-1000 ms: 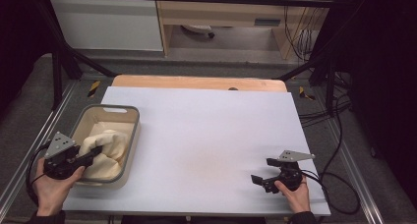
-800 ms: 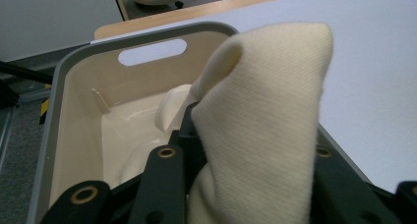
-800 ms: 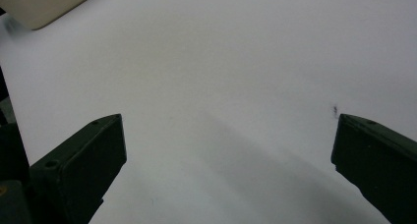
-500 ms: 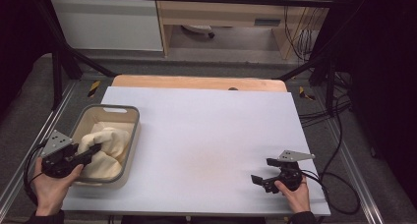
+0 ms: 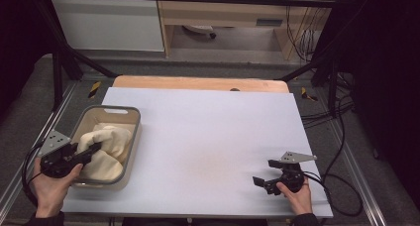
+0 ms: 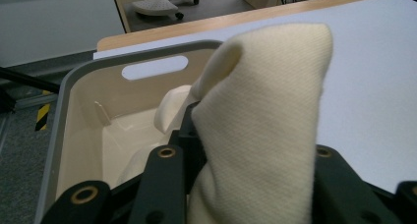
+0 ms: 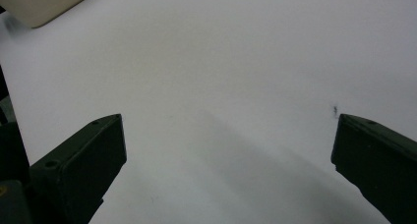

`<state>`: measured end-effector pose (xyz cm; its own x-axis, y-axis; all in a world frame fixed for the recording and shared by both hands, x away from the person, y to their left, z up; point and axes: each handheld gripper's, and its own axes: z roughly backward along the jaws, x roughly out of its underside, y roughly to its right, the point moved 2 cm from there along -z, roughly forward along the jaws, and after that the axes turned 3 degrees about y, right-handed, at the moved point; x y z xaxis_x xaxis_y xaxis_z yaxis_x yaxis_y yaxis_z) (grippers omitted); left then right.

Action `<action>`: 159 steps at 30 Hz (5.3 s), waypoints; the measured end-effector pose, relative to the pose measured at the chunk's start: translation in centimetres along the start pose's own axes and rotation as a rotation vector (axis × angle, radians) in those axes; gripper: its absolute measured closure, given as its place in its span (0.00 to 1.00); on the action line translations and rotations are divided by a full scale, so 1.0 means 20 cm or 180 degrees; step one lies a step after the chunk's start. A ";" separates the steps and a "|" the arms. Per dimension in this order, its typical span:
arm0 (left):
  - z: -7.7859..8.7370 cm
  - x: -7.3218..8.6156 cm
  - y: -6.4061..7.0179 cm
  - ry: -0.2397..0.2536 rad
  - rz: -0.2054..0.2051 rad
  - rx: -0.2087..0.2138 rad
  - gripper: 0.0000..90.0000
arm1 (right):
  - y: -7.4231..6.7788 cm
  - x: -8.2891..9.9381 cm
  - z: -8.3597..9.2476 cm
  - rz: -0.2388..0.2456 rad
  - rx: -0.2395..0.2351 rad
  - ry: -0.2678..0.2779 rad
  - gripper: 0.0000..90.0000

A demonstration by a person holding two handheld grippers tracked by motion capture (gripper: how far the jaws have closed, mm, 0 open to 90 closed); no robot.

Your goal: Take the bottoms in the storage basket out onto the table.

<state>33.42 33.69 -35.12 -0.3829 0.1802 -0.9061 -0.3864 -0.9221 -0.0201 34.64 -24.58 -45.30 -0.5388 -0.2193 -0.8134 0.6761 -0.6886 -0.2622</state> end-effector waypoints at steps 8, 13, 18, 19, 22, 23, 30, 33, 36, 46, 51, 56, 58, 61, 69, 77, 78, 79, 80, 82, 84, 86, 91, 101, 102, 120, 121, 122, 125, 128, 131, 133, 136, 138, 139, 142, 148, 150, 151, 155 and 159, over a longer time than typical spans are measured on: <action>0.01 -0.02 -0.01 0.0097 0.0019 -0.0033 0.73 | 0.00 0.00 0.00 0.0004 -0.0003 -0.0001 0.01; 0.03 -0.04 -0.01 0.0208 0.0040 -0.0062 0.73 | 0.00 0.00 0.00 -0.0004 -0.0004 0.0003 0.01; 0.04 -0.06 -0.02 0.0279 0.0051 -0.0075 0.73 | 0.00 0.00 0.00 0.0002 -0.0001 -0.0002 0.01; 0.04 -0.06 -0.02 0.0282 0.0061 -0.0067 0.73 | 0.00 0.00 0.00 0.0004 -0.0001 0.0000 0.01; 0.04 -0.07 -0.02 0.0329 0.0050 -0.0087 0.73 | 0.00 0.00 0.00 -0.0006 -0.0002 0.0003 0.01; 0.05 -0.07 -0.02 0.0338 0.0056 -0.0088 0.73 | 0.00 0.00 0.00 -0.0006 -0.0002 0.0003 0.01; 0.06 -0.08 -0.03 0.0457 0.0086 -0.0093 0.73 | 0.00 0.00 0.00 0.0003 -0.0001 0.0000 0.01; 0.07 -0.09 -0.03 0.0508 0.0096 -0.0104 0.73 | 0.00 0.00 0.00 0.0004 -0.0003 -0.0008 0.01; 0.08 -0.11 -0.03 0.0552 0.0095 -0.0110 0.74 | 0.00 0.00 0.00 0.0004 -0.0004 -0.0007 0.01; 0.10 -0.13 -0.04 0.0696 0.0151 -0.0133 0.74 | 0.00 0.00 0.00 0.0004 -0.0002 -0.0008 0.01; 0.11 -0.15 -0.05 0.0752 0.0163 -0.0143 0.74 | 0.00 0.00 0.00 0.0004 0.0000 -0.0004 0.01; 0.12 -0.17 -0.05 0.0799 0.0158 -0.0147 0.74 | 0.00 0.00 0.00 0.0011 0.0000 0.0000 0.01; 0.13 -0.17 -0.05 0.0822 0.0167 -0.0148 0.74 | 0.00 0.00 0.00 0.0005 0.0000 -0.0003 0.01; 0.13 -0.18 -0.05 0.0856 0.0179 -0.0145 0.74 | 0.00 0.00 0.00 0.0010 -0.0002 -0.0006 0.01; 0.14 -0.19 -0.05 0.0912 0.0211 -0.0135 0.74 | 0.00 0.00 0.00 0.0003 -0.0002 -0.0009 0.01; 0.14 -0.23 -0.05 0.0969 0.0197 -0.0121 0.74 | 0.00 0.00 0.00 0.0003 0.0000 -0.0001 0.01; 0.15 -0.23 -0.05 0.0974 0.0201 -0.0119 0.74 | 0.00 0.00 0.00 0.0002 -0.0002 -0.0008 0.01; 0.15 -0.23 -0.04 0.0984 0.0202 -0.0118 0.74 | 0.00 0.00 0.00 0.0004 -0.0002 -0.0008 0.01; 0.15 -0.24 -0.04 0.0990 0.0199 -0.0116 0.74 | 0.00 0.00 0.00 0.0003 -0.0002 -0.0008 0.01; 0.15 -0.25 -0.04 0.1007 0.0202 -0.0111 0.74 | 0.00 0.00 0.00 0.0003 -0.0002 -0.0009 0.01; 0.15 -0.25 -0.04 0.1020 0.0202 -0.0106 0.74 | 0.00 0.00 0.00 0.0003 -0.0002 -0.0010 0.01; 0.15 -0.26 -0.04 0.1039 0.0211 -0.0095 0.74 | 0.00 0.00 0.00 0.0003 -0.0003 -0.0010 0.01; 0.15 -0.28 -0.02 0.1084 0.0200 -0.0080 0.74 | 0.00 0.00 0.00 0.0010 -0.0002 -0.0005 0.01; 0.14 -0.31 0.00 0.1131 0.0185 -0.0055 0.74 | 0.00 0.00 0.00 0.0011 0.0000 -0.0007 0.01; 0.14 -0.31 0.01 0.1137 0.0188 -0.0050 0.74 | 0.00 0.00 0.00 0.0010 -0.0001 -0.0002 0.01; 0.10 -0.35 0.06 0.1184 0.0184 0.0039 0.74 | 0.00 0.00 0.00 0.0005 0.0001 -0.0012 0.01; 0.09 -0.35 0.07 0.1185 0.0181 0.0044 0.74 | 0.00 0.00 0.00 0.0005 0.0002 -0.0013 0.01; 0.09 -0.36 0.07 0.1184 0.0178 0.0045 0.74 | 0.00 0.00 0.00 0.0006 0.0000 -0.0015 0.01; 0.09 -0.36 0.07 0.1184 0.0172 0.0057 0.74 | 0.00 0.00 0.00 0.0012 0.0001 -0.0014 0.01; 0.08 -0.37 0.08 0.1199 0.0179 0.0070 0.74 | 0.00 0.00 0.00 0.0007 -0.0001 -0.0015 0.01; 0.08 -0.38 0.09 0.1199 0.0163 0.0081 0.74 | 0.00 0.00 0.00 -0.0002 0.0000 -0.0014 0.01; 0.08 -0.39 0.10 0.1204 0.0158 0.0089 0.74 | 0.00 0.00 0.00 0.0006 0.0000 -0.0016 0.01; 0.07 -0.40 0.11 0.1204 0.0147 0.0101 0.74 | 0.00 0.00 0.00 0.0004 0.0000 -0.0013 0.01; 0.07 -0.40 0.11 0.1204 0.0146 0.0110 0.74 | 0.00 0.00 0.00 0.0013 0.0001 -0.0010 0.01; 0.07 -0.41 0.12 0.1207 0.0144 0.0113 0.74 | 0.00 0.00 0.00 0.0006 -0.0003 -0.0006 0.01; 0.06 -0.42 0.13 0.1212 0.0133 0.0125 0.74 | 0.00 0.00 0.00 0.0006 0.0001 -0.0015 0.01; 0.05 -0.43 0.15 0.1213 0.0113 0.0159 0.74 | 0.00 0.00 0.00 -0.0001 -0.0003 -0.0010 0.01; 0.04 -0.44 0.16 0.1213 0.0107 0.0166 0.74 | 0.00 0.00 0.00 0.0011 -0.0001 -0.0009 0.01; 0.04 -0.44 0.16 0.1209 0.0104 0.0172 0.74 | 0.00 0.00 0.00 0.0013 -0.0001 -0.0008 0.01; 0.02 -0.45 0.18 0.1203 0.0093 0.0195 0.74 | 0.00 0.00 0.00 0.0005 -0.0005 -0.0002 0.01; 0.01 -0.46 0.21 0.1206 0.0073 0.0236 0.74 | 0.00 0.00 0.00 0.0012 -0.0002 -0.0004 0.01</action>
<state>35.18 28.14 -26.86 -0.0601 0.0078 -0.9982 -0.4464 -0.8946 0.0199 34.66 -24.67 -45.25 -0.5368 -0.2228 -0.8137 0.6784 -0.6874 -0.2593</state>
